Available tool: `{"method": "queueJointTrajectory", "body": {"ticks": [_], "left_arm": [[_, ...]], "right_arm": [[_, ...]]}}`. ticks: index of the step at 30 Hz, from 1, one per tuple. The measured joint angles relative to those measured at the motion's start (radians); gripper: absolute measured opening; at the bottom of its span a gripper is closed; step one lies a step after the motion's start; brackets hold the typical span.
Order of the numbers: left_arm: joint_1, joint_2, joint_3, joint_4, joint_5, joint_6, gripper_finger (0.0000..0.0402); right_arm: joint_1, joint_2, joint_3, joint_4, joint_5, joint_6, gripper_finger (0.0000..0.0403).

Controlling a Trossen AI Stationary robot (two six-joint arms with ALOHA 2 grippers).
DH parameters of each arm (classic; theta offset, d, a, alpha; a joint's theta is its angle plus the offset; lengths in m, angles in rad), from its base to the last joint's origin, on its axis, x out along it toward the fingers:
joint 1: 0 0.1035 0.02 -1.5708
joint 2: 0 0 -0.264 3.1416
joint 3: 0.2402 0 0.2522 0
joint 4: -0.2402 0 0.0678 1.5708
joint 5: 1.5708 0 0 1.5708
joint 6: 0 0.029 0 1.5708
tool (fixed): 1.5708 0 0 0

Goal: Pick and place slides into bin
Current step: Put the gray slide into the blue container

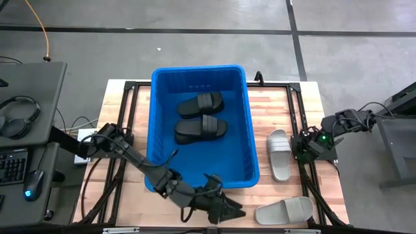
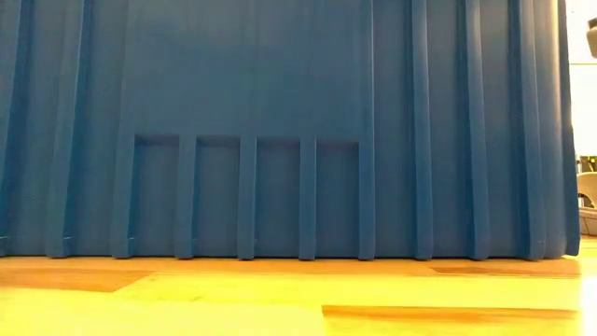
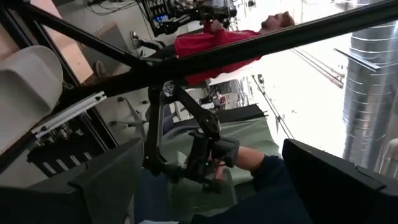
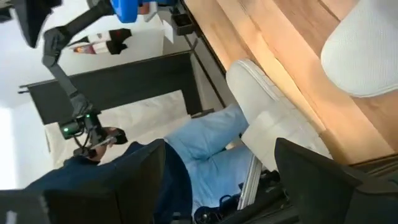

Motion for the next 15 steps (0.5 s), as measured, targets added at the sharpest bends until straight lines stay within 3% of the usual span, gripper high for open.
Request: {"method": "queueJointTrajectory", "body": {"ticks": [2, 8, 15], "left_arm": [[0.016, 0.0, 0.0, 0.001, 0.034, 0.0, 0.0372], [0.056, -0.003, -0.001, 0.027, 0.113, 0.0, 0.0372], [0.101, -0.008, -0.001, 0.123, 0.111, -0.001, 0.0372]], "right_arm": [[0.001, 0.026, 0.0, 0.039, -0.005, 0.024, 0.0288], [0.001, 0.171, 0.004, 0.416, -0.019, 0.038, 0.0275], [0.001, 0.376, 0.003, 0.293, -0.217, -0.096, 0.0266]]}}
